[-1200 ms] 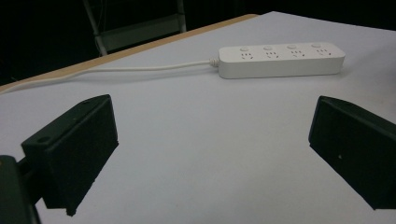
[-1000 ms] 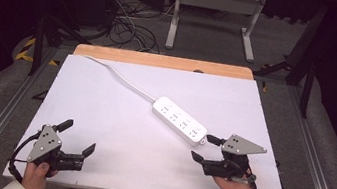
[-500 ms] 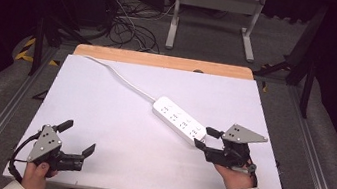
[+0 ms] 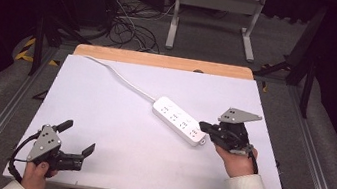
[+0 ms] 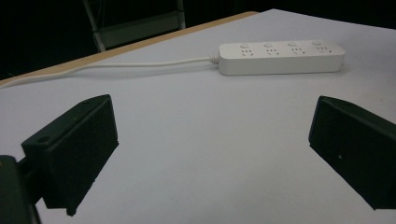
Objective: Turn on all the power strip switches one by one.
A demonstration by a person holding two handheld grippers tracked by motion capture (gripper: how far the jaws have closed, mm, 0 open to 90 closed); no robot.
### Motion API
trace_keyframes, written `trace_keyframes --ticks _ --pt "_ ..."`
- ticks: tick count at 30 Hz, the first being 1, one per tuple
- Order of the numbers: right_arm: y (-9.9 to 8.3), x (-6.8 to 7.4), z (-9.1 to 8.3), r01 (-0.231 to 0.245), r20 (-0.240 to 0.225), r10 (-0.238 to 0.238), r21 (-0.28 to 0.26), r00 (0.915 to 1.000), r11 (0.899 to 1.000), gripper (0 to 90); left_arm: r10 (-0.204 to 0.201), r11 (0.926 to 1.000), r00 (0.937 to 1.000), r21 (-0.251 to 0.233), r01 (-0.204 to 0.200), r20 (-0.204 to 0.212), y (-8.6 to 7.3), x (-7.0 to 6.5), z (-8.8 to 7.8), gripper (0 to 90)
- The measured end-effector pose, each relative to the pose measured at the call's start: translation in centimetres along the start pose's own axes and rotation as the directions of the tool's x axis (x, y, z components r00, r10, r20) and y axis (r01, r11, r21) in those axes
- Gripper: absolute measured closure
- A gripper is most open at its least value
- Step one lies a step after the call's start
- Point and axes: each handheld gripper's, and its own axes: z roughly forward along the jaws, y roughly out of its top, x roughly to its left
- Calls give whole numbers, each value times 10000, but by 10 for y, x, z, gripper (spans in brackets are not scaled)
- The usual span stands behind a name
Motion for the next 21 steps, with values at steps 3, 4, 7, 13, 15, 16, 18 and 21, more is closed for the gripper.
trace_keyframes --ticks 3,4,7,13,15,16,18,21 --pt "2 -6 6 -160 290 157 99 9995 9998 900 -6 10000 10000 4 6 2 0 0 0 18" --pt "2 -6 6 -160 290 157 99 9995 9998 900 9 10000 10000 34 -9 26 0 0 0 18" --pt "4 -11 13 -230 499 211 389 9985 9990 900 -9 10000 10000 38 9 8 0 0 0 18" --pt "10 -19 27 -303 741 220 1124 9970 9932 900 -11 10000 10000 51 11 7 0 0 0 18" --pt "13 -24 34 -425 770 314 1468 9965 9882 900 -12 10000 10000 55 12 8 0 0 0 18" --pt "13 -26 36 -459 782 336 1609 9964 9859 900 -10 10000 10000 62 10 8 0 0 0 18" --pt "15 -29 42 -586 779 442 1937 9960 9793 900 -11 10000 10000 81 11 12 0 0 0 18" --pt "16 -32 47 -622 744 466 2244 9961 9725 900 -14 9999 10000 113 14 20 -1 0 1 18"
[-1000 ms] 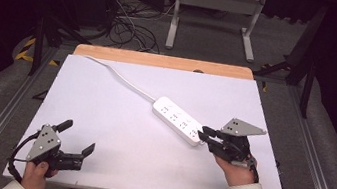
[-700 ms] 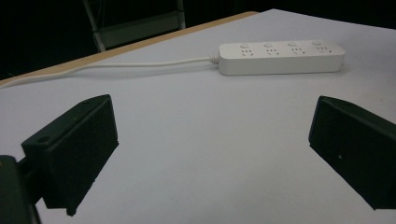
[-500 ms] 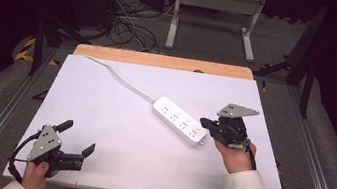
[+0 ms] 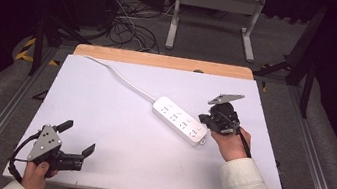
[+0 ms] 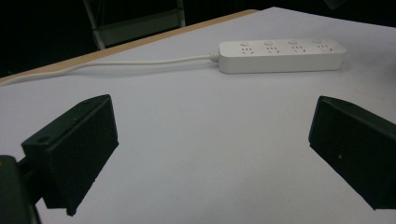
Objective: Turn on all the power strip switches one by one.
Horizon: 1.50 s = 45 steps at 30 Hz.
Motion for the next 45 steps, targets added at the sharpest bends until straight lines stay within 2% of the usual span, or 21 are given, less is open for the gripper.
trace_keyframes --ticks 4,12,14,20,23,39,45 --pt "6 -3 7 53 33 -54 346 10000 9994 900 -13 10000 10000 -8 13 1 0 0 0 18" --pt "6 -5 15 47 -67 -41 823 10000 9966 900 -9 10000 10000 28 9 5 0 0 0 18" --pt "6 -6 20 57 -171 -37 1199 9998 9928 900 5 10000 10000 27 -5 -4 0 0 0 18" --pt "6 -11 29 -217 -292 273 1771 9992 9840 900 6 10000 10000 24 -6 -19 0 0 1 18" --pt "8 -11 33 -89 -332 162 2078 9993 9781 900 -22 10000 10000 27 22 -5 0 0 1 18" --pt "7 -5 47 318 -131 -292 2812 9995 9591 900 12 10000 10000 49 -12 -25 0 0 0 18" --pt "7 -1 48 484 23 -511 2794 9987 9590 900 -2 10000 10000 66 2 -12 0 0 0 18"
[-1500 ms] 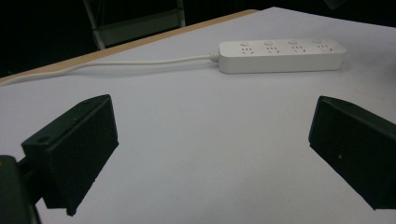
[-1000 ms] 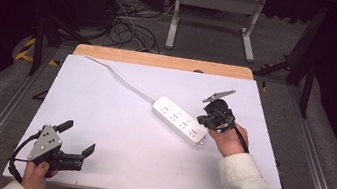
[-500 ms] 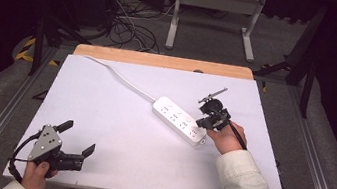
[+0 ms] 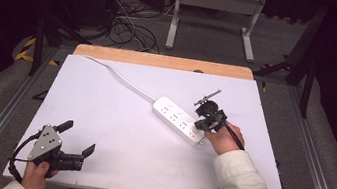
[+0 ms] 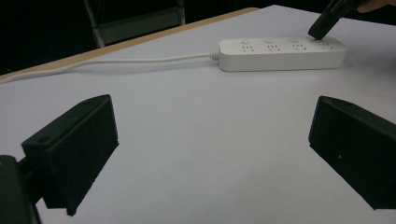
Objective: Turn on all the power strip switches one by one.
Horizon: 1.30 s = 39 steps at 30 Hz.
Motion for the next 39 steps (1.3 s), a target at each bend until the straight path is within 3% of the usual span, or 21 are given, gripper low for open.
trace_keyframes --ticks 30,39 --pt "-7 1 2 114 84 -110 -414 9999 9991 900 -59 10000 10000 17 59 -16 -1 -1 -1 18" --pt "-11 -2 3 -109 -67 105 -671 9999 9977 900 -93 10000 10000 12 93 -18 -1 -1 -1 18"
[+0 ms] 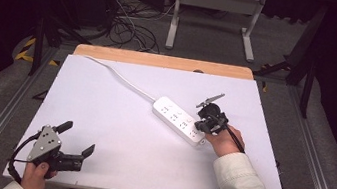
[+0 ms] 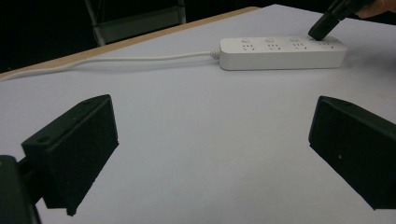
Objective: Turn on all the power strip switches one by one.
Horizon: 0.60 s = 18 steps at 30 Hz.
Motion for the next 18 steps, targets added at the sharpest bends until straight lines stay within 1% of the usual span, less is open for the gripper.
trace_keyframes --ticks 7,11,12,14,15,18 --pt "-4 -1 0 -124 -62 123 -233 9999 9997 900 -5 10000 10000 -24 5 -16 0 0 -1 18" --pt "-1 0 -3 -67 -113 64 -290 9999 9996 900 -24 10000 10000 -8 24 -1 0 0 0 18" --pt "-1 0 -6 -112 -232 102 -425 9997 9990 900 -36 10000 10000 -15 36 -3 0 0 0 18" --pt "-1 1 -13 -183 -432 139 -1028 9990 9945 900 16 10000 10000 41 -16 1 0 1 1 18" --pt "0 2 -17 -167 -390 115 -1348 9992 9907 900 -1 10000 10000 29 1 -25 0 1 1 18" --pt "2 4 -24 -50 -261 7 -1662 9997 9861 900 3 10000 10000 28 -3 -21 0 0 1 19"
